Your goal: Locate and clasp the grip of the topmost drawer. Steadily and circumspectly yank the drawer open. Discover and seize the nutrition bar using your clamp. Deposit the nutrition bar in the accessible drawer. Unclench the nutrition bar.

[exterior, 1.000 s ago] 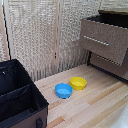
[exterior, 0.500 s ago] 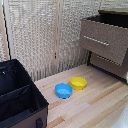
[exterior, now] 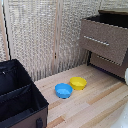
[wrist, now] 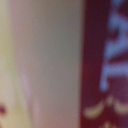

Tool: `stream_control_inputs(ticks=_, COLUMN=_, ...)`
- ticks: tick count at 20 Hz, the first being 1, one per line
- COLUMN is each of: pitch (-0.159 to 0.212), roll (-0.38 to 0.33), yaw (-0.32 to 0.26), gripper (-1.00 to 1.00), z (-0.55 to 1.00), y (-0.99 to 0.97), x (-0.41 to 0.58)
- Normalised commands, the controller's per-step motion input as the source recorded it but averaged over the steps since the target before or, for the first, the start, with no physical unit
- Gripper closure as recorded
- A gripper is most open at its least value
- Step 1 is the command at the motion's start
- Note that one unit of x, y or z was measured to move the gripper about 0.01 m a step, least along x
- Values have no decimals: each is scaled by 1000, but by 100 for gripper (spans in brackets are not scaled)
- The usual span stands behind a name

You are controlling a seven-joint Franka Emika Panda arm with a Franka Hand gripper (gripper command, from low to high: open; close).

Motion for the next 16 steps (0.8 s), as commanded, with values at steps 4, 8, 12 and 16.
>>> stream_control_inputs(ticks=4, pitch=-39, roll=-4, yaw=14, gripper=-100, z=-90, y=-366, x=-28)
stream_control_inputs(ticks=8, pitch=2, roll=0, yaw=39, gripper=-100, z=-36, y=-38, x=81)
stream_control_inputs(ticks=12, pitch=58, roll=0, yaw=7, gripper=-100, z=9, y=0, x=111)
stream_control_inputs(ticks=16, pitch=34, roll=0, yaw=0, gripper=-100, z=0, y=-42, x=132)
